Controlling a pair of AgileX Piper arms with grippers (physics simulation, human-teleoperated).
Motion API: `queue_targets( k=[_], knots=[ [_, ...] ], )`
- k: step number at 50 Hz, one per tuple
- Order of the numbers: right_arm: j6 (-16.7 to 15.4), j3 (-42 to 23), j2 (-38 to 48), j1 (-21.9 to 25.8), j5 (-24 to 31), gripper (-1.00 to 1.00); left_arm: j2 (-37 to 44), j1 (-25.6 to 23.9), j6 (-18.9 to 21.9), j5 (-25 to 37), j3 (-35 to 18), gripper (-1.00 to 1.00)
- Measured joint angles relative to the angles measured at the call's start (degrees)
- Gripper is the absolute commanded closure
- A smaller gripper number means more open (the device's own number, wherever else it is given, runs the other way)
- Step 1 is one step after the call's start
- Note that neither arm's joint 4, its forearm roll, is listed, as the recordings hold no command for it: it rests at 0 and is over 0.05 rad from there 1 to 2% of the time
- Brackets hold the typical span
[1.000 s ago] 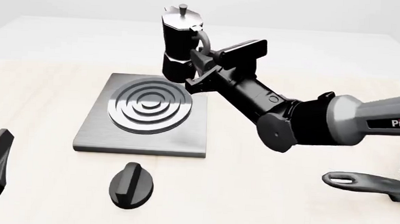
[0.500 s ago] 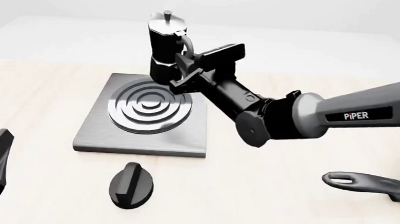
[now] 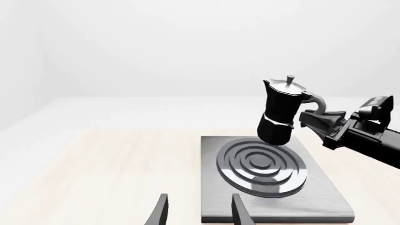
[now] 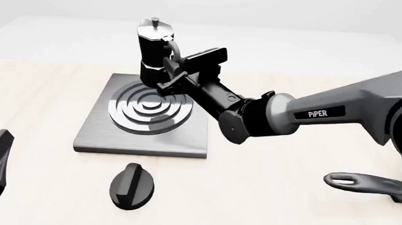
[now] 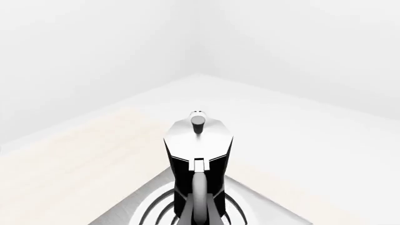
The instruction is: Put the moka pot on the stove.
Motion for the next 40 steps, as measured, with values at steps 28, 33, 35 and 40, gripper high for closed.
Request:
queue_targets(
  k=[28,33,35,40],
  knots=[
    [0.43,-3.09,4.05,0.85,1.63,1.0,0.0,0.0,0.0,0.0,0.0,-1.0],
    [0.5,-3.28,4.41,0.91,1.94,1.0,0.0,0.0,0.0,0.0,0.0,-1.0],
    [0.52,-3.34,4.53,0.93,2.09,1.0,0.0,0.0,0.0,0.0,0.0,-1.0],
    [0.57,-3.39,4.72,0.98,2.4,1.0,0.0,0.0,0.0,0.0,0.0,-1.0]
  ],
)
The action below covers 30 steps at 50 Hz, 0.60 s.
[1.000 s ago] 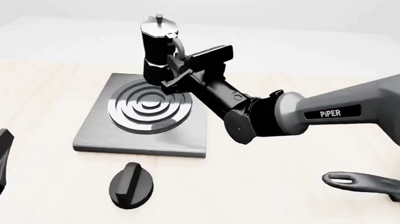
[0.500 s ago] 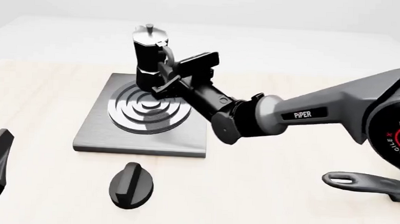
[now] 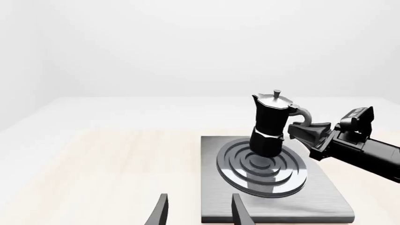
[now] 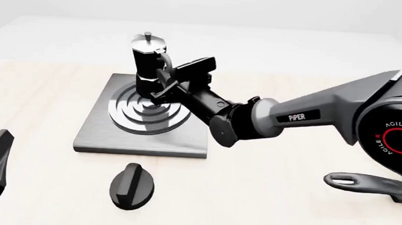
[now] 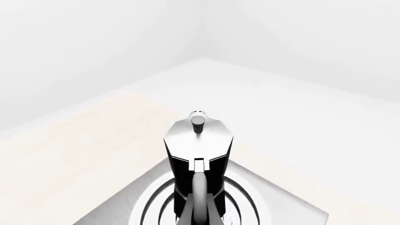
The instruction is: Put the moka pot on the stove.
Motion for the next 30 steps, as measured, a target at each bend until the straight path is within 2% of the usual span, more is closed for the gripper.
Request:
queue_targets(
  k=[30],
  knots=[
    [0.33,-0.25,1.37,0.19,1.4,1.0,0.0,0.0,0.0,0.0,0.0,-1.0]
  ],
)
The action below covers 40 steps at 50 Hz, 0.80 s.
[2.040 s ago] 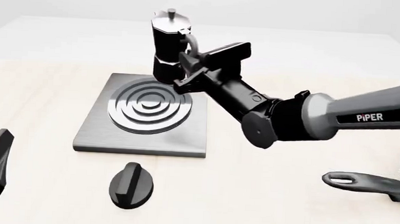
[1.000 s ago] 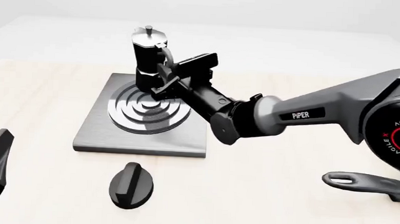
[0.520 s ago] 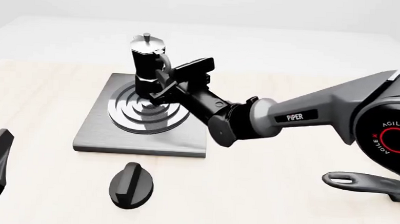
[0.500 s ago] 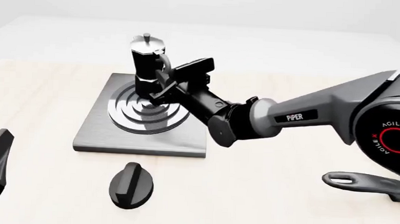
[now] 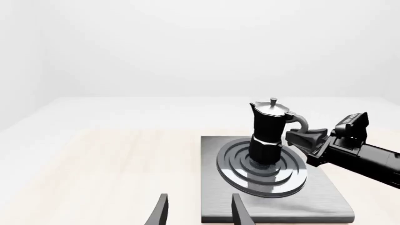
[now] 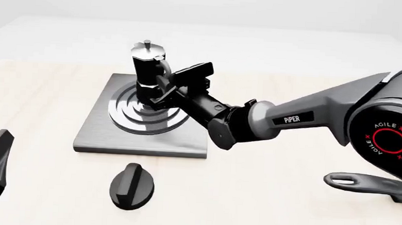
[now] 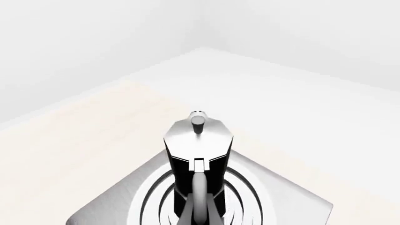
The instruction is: Put the moka pot on the stove.
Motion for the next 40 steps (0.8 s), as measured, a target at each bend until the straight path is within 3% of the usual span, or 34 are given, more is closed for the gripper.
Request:
queue_targets(
  k=[40],
  knots=[
    [0.86,-2.2,2.55,0.03,1.51,1.0,0.0,0.0,0.0,0.0,0.0,-1.0]
  ],
)
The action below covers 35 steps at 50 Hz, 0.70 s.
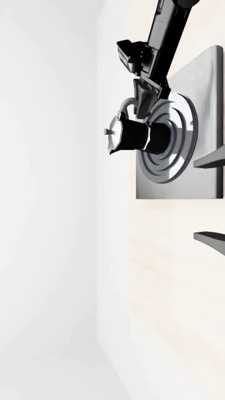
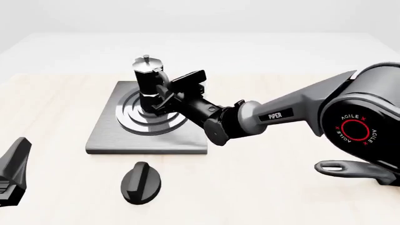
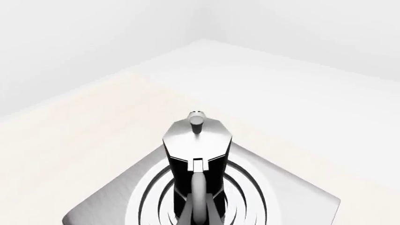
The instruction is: Put the moka pot on the stove.
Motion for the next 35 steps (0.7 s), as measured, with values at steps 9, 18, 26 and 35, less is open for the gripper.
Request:
queue_targets(
  k=[9,18,26,35],
  knots=[
    [0.68,-0.88,0.8,-0.39,0.7,-1.0,0.0,0.0,0.0,0.0,0.0,-1.0],
    [1.07,-1.46,1.16,-0.73,1.22,-1.0,0.0,0.0,0.0,0.0,0.0,-1.0],
    [1.2,-1.43,0.95,-0.93,1.45,-1.0,0.0,0.0,0.0,0.0,0.0,-1.0],
    [1.18,-0.96,0.22,-1.01,1.65,-1.0,0.0,0.0,0.0,0.0,0.0,-1.0]
  ],
)
